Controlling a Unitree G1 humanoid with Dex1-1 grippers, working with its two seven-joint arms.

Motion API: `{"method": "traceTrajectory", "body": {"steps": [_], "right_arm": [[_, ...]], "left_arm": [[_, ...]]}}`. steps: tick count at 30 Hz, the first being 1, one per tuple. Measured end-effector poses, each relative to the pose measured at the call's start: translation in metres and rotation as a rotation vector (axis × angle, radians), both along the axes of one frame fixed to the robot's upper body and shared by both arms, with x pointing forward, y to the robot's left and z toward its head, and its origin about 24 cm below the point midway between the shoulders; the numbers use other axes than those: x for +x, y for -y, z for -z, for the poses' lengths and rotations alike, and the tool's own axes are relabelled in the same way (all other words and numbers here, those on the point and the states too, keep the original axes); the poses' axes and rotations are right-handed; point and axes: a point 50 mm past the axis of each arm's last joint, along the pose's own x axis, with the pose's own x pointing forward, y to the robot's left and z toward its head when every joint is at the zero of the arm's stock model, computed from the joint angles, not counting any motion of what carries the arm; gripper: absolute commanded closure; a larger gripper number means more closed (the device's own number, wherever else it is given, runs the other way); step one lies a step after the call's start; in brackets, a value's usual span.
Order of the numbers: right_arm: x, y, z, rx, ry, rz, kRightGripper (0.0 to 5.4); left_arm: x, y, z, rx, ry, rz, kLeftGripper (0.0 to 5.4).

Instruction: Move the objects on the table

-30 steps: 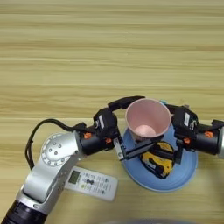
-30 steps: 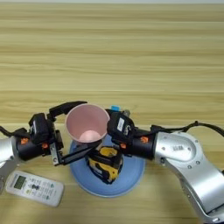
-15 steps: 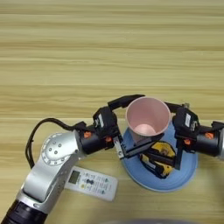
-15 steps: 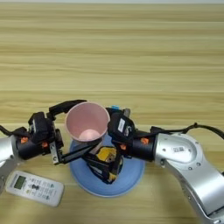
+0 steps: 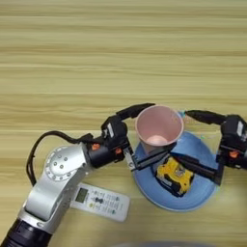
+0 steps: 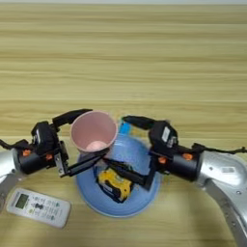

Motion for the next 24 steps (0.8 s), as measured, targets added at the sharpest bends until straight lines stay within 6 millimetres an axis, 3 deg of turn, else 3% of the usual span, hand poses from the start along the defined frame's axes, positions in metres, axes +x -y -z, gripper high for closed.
{"method": "traceTrajectory", "body": {"steps": [11,14,18,24], "right_arm": [[0.002,0.056,0.013,0.085,-0.086,0.102,0.00],[0.014,0.069,0.009,0.161,-0.066,0.214,0.00],[0.033,0.071,0.007,0.266,-0.029,0.344,0.00],[0.067,0.071,0.030,0.387,-0.053,0.668,0.00]], "left_arm": [[0.001,-0.002,0.006,0.028,-0.016,0.002,0.75],[0.001,-0.003,0.006,0.030,-0.016,-0.001,0.75],[0.002,-0.004,0.007,0.033,-0.019,-0.001,0.75],[0.004,-0.008,0.007,0.035,-0.017,-0.013,0.75]]}}
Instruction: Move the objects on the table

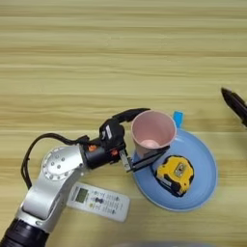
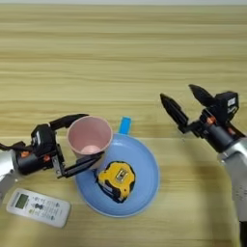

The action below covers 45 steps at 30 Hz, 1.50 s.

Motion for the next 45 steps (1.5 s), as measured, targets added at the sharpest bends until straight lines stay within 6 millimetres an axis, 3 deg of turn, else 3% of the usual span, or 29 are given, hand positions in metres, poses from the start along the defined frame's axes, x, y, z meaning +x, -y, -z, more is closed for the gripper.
{"method": "traceTrajectory", "body": {"steps": [5,9,14,18,27,33,45], "right_arm": [[0.021,0.002,0.034,-0.081,-0.046,0.304,0.00],[0.024,-0.007,0.051,-0.132,-0.022,0.384,0.00],[0.026,-0.003,0.046,-0.158,0.100,0.518,0.38],[0.023,0.002,0.050,-0.194,0.132,0.596,0.03],[0.025,-0.005,0.049,-0.246,0.193,0.601,0.00],[0.025,-0.009,0.048,-0.270,0.226,0.601,0.00],[0.025,-0.011,0.046,-0.275,0.247,0.612,0.00]], "left_arm": [[0.001,-0.001,0.000,0.000,0.003,0.000,0.75],[0.001,-0.003,-0.001,0.000,0.005,-0.002,0.75],[0.001,-0.002,-0.001,-0.007,0.005,-0.003,0.75],[0.004,0.001,-0.005,-0.027,0.018,-0.002,0.75],[0.013,0.015,-0.009,-0.077,0.011,0.007,0.75],[0.029,0.032,-0.006,-0.110,-0.022,0.006,0.75],[0.053,0.063,0.023,-0.096,-0.172,0.009,0.75]]}}
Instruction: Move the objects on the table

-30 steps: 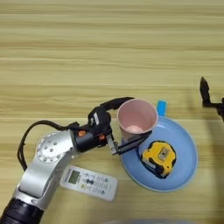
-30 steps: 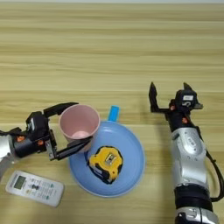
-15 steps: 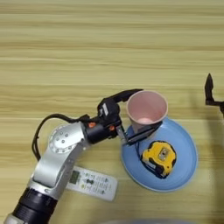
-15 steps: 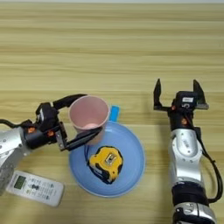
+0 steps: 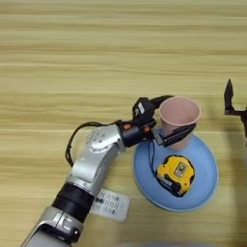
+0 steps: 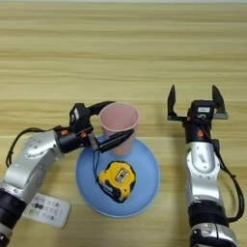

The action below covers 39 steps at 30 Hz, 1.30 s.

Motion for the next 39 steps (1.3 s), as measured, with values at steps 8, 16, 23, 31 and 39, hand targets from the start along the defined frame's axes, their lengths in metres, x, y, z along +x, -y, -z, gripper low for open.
{"method": "traceTrajectory", "body": {"steps": [8,16,23,31,39], "right_arm": [[0.000,-0.002,-0.001,0.001,0.009,0.005,0.00],[0.001,-0.003,-0.004,0.000,0.021,0.003,0.00],[0.001,-0.005,-0.006,0.000,0.029,0.002,0.00],[0.001,-0.007,-0.006,-0.002,0.032,-0.004,0.00],[0.002,-0.007,-0.006,-0.003,0.032,-0.005,0.00]], "left_arm": [[0.002,0.006,0.017,0.017,-0.055,0.001,0.75],[0.003,0.010,0.028,0.044,-0.056,-0.005,0.75],[0.005,0.012,0.030,0.050,-0.029,0.000,0.75],[0.005,0.012,0.031,0.051,-0.024,0.013,0.23],[0.002,0.011,0.032,0.052,-0.030,0.014,0.01]]}}
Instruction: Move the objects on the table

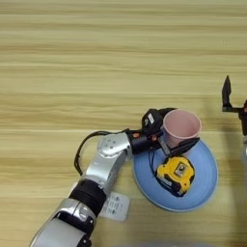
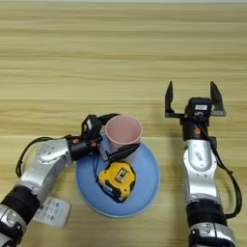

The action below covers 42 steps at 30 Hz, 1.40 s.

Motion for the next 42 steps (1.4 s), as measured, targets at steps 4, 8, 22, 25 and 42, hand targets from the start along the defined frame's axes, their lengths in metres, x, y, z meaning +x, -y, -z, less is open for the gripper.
{"method": "traceTrajectory", "body": {"steps": [4,8,22,25,42], "right_arm": [[0.000,0.000,0.000,-0.001,0.000,0.000,0.00],[0.000,0.000,0.000,-0.002,0.000,0.000,0.00],[0.000,0.000,0.000,-0.006,0.000,-0.001,0.00],[0.000,0.000,0.000,-0.006,0.000,-0.001,0.00],[0.000,0.000,0.000,-0.007,0.001,-0.002,0.00]], "left_arm": [[0.000,-0.001,-0.001,-0.006,0.001,0.004,0.01],[-0.001,-0.001,-0.003,-0.011,0.000,0.008,0.01],[-0.007,-0.002,-0.021,-0.052,0.059,0.023,0.01],[-0.007,-0.002,-0.024,-0.057,0.070,0.022,0.01],[-0.039,-0.052,-0.074,-0.079,0.204,0.063,0.01]]}}
